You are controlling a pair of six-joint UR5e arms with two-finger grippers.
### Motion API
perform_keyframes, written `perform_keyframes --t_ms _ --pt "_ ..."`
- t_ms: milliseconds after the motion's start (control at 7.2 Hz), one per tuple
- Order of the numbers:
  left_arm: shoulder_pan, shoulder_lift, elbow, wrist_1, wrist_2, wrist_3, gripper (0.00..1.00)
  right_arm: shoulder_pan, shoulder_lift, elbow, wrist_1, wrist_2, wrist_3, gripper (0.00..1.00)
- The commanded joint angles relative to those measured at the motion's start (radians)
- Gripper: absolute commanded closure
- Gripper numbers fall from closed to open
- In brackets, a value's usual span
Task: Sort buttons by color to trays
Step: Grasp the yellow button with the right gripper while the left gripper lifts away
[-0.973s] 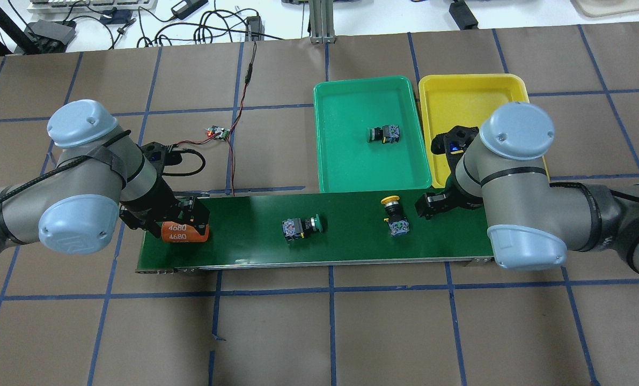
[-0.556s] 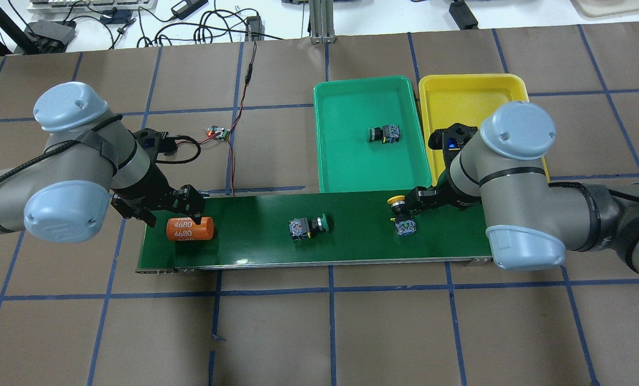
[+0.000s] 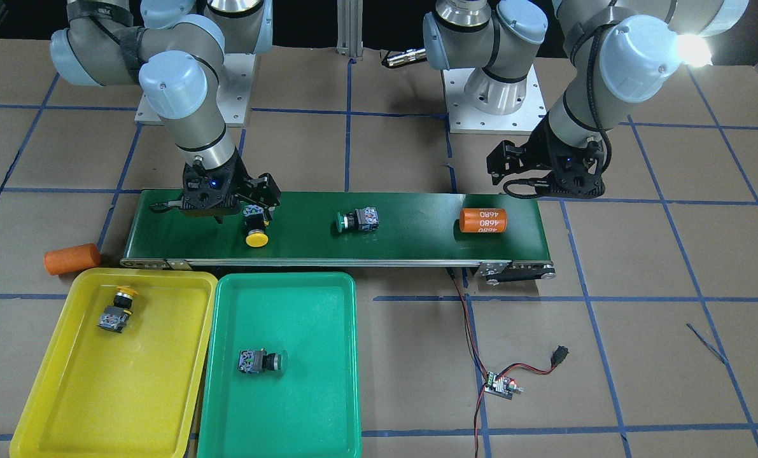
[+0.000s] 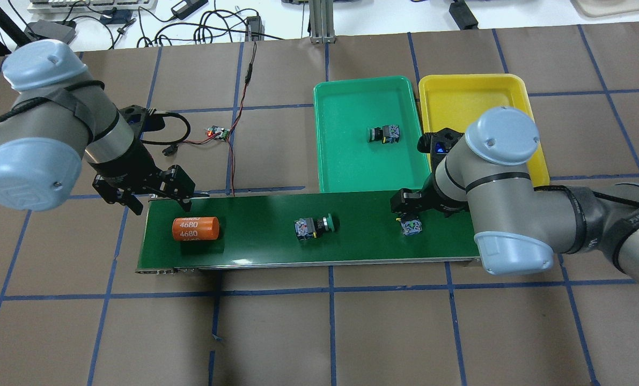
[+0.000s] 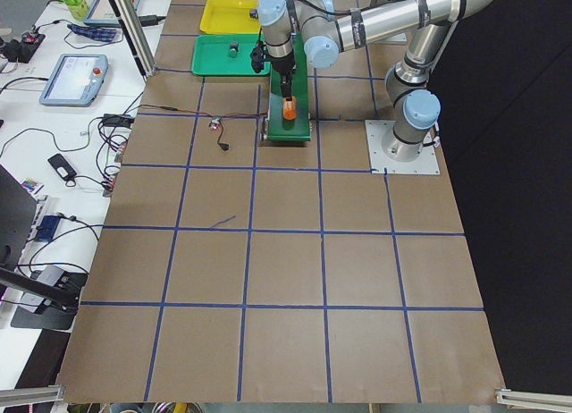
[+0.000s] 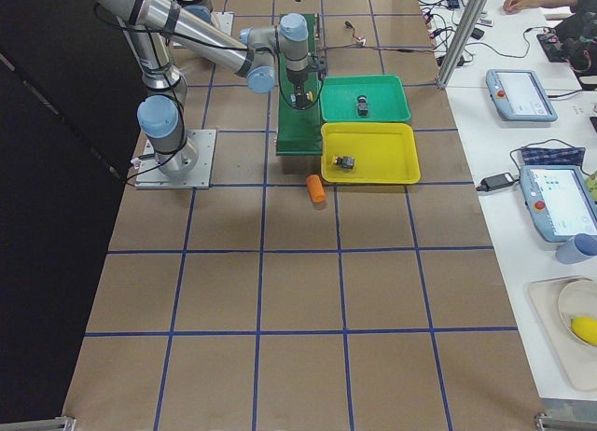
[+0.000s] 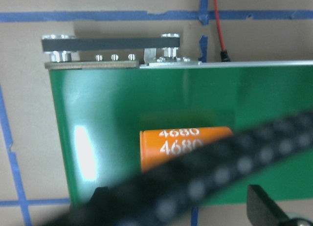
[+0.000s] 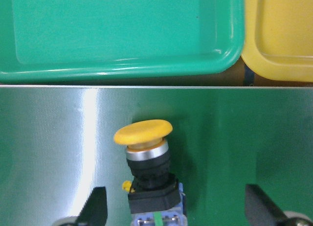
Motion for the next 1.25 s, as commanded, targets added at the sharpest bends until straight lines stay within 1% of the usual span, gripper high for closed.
perform_keyframes --t_ms 0,139,278,417,556,695,834,973,1112 --pt "-0.012 0.075 0.016 -0.056 0.006 0.000 0.00 0.002 0.017 0.008 -0.016 -0.007 -0.009 0.25" --pt "-0.033 0.098 0.016 -0.064 0.002 -0.011 0.00 0.002 0.026 0.009 -0.015 -0.033 -0.009 0.37" --pt "-0.064 0.110 0.038 -0.053 0.009 -0.090 0.00 0.002 0.033 0.003 -0.016 -0.033 -0.009 0.56" --pt "-0.080 0.089 0.102 -0.053 0.005 -0.109 0.00 0.002 0.033 -0.001 -0.018 -0.033 -0.009 0.73" --pt "-0.095 0.080 0.171 -0.058 0.006 -0.107 0.00 -0.003 0.033 -0.009 -0.021 -0.033 -0.011 0.81" --pt "-0.090 0.086 0.211 -0.078 0.011 -0.092 0.00 -0.009 0.040 -0.067 -0.010 -0.035 -0.025 0.83" --pt "-0.062 0.062 0.260 -0.088 0.034 -0.089 0.00 -0.010 0.098 -0.163 0.028 -0.038 -0.058 0.85" --pt "-0.052 0.014 0.320 -0.092 0.032 -0.089 0.00 -0.019 0.176 -0.284 0.082 -0.050 -0.072 0.85" --pt "-0.051 -0.013 0.360 -0.092 0.025 -0.088 0.00 -0.048 0.279 -0.410 0.125 -0.094 -0.162 0.85"
